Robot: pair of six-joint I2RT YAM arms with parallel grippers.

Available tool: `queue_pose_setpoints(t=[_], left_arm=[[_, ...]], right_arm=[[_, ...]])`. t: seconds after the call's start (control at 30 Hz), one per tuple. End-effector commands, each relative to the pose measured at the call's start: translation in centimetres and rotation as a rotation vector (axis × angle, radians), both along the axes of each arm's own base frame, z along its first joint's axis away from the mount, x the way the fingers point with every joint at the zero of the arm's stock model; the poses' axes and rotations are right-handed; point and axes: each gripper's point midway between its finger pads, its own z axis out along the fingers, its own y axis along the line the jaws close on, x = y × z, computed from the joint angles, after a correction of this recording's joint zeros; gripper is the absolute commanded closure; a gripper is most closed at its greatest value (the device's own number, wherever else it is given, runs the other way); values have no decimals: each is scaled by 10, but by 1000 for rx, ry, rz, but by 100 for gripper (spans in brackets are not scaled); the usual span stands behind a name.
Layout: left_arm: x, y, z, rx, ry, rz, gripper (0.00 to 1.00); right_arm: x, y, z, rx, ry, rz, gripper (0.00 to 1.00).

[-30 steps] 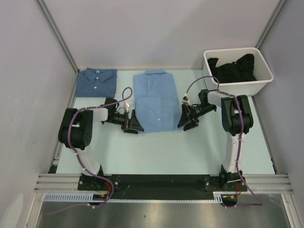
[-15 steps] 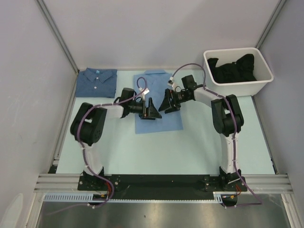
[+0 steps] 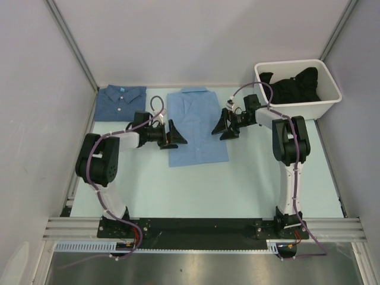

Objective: Fold and stack the long sleeve shirts
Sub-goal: Fold the shirt

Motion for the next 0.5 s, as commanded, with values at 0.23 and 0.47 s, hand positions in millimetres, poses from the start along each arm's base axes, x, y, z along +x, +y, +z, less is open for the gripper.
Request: queue_pose_setpoints(t=[0.23, 0.47], left_arm=[[65, -33, 17, 18, -118, 42, 0], [119, 10, -20, 131, -148, 124, 3]], right_arm=[[33, 52, 24, 78, -173, 69, 0], [86, 10, -35, -56, -171, -27, 1]])
